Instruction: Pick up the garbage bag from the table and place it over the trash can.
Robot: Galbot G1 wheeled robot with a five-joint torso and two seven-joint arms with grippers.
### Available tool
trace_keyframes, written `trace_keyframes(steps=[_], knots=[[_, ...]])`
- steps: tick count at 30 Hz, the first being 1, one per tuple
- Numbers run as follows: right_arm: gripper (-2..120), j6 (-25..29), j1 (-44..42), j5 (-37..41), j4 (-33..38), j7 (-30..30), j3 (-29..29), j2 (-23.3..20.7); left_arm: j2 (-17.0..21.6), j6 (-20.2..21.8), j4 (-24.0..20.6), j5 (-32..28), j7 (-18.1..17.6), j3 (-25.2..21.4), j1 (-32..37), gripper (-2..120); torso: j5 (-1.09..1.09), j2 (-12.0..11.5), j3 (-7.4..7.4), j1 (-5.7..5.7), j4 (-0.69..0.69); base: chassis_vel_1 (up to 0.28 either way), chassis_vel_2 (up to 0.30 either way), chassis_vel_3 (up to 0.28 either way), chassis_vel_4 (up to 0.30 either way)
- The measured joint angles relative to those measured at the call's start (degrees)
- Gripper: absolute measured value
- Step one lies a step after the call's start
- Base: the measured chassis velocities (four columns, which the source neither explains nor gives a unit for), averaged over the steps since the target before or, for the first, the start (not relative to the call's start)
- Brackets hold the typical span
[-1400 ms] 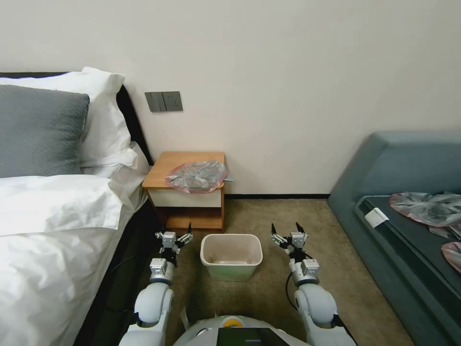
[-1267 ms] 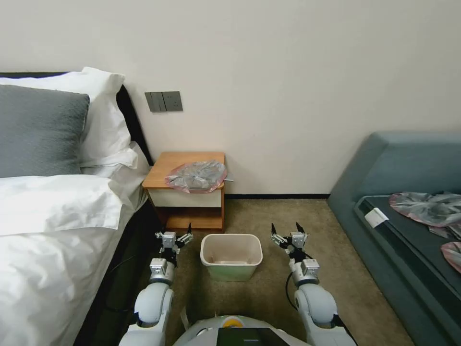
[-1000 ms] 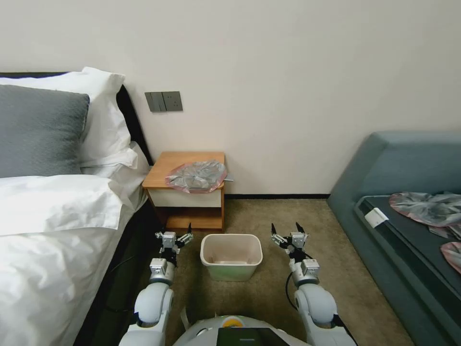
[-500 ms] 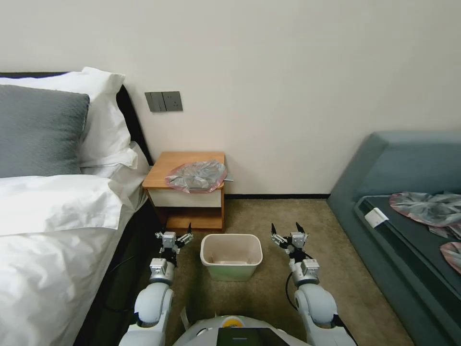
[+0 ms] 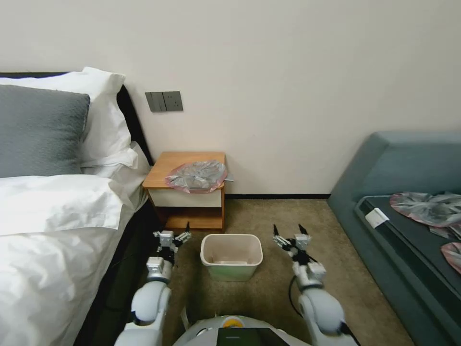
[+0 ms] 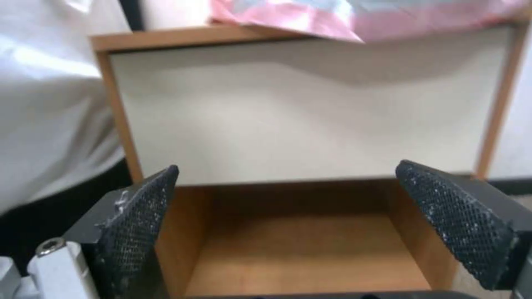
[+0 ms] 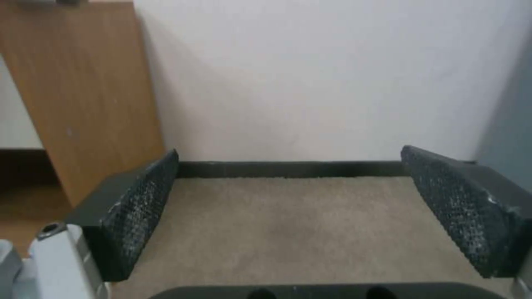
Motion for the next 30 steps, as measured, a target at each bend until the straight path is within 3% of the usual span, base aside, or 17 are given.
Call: trace_keyframes(steps=[5, 14, 17, 23, 30], knots=[[100, -1.7, -0.8, 1.6, 1.3, 0.6, 0.0, -0.6, 4.4, 0.9, -0.4, -8.5, -0.5, -3.3, -2.2, 100, 0.05, 0.0, 0.0, 0.0, 0.08, 0.0, 0.0, 0.0, 0.0], [100, -1.3, 0.2, 1.6, 0.3, 1.0, -0.4, -0.9, 10.7, 3.2, -0.7, -21.2, -0.9, -7.4, -5.0, 100, 0.08, 0.0, 0.0, 0.0, 0.06, 0.0, 0.0, 0.0, 0.0], [100, 0.1, 0.7, 1.6, -0.1, 1.0, -0.4, -1.4, 11.1, 4.8, -0.4, -22.6, -0.5, -6.6, -4.3, 100, 0.0, 0.0, 0.0, 0.0, 0.05, 0.0, 0.0, 0.0, 0.0], [100, 2.9, 2.1, 2.0, -0.6, 0.6, -0.7, -2.4, 11.1, 6.4, -1.0, -23.7, -1.5, -4.3, -2.0, 100, 0.05, 0.0, 0.0, 0.0, 0.07, 0.0, 0.0, 0.0, 0.0], [100, 10.9, 6.1, -2.8, -3.7, -2.0, -1.2, -6.2, 11.2, 5.9, -0.8, -21.4, -1.9, -1.6, -1.7, 100, 0.05, 0.0, 0.0, 0.0, 0.03, 0.0, 0.0, 0.0, 0.0]])
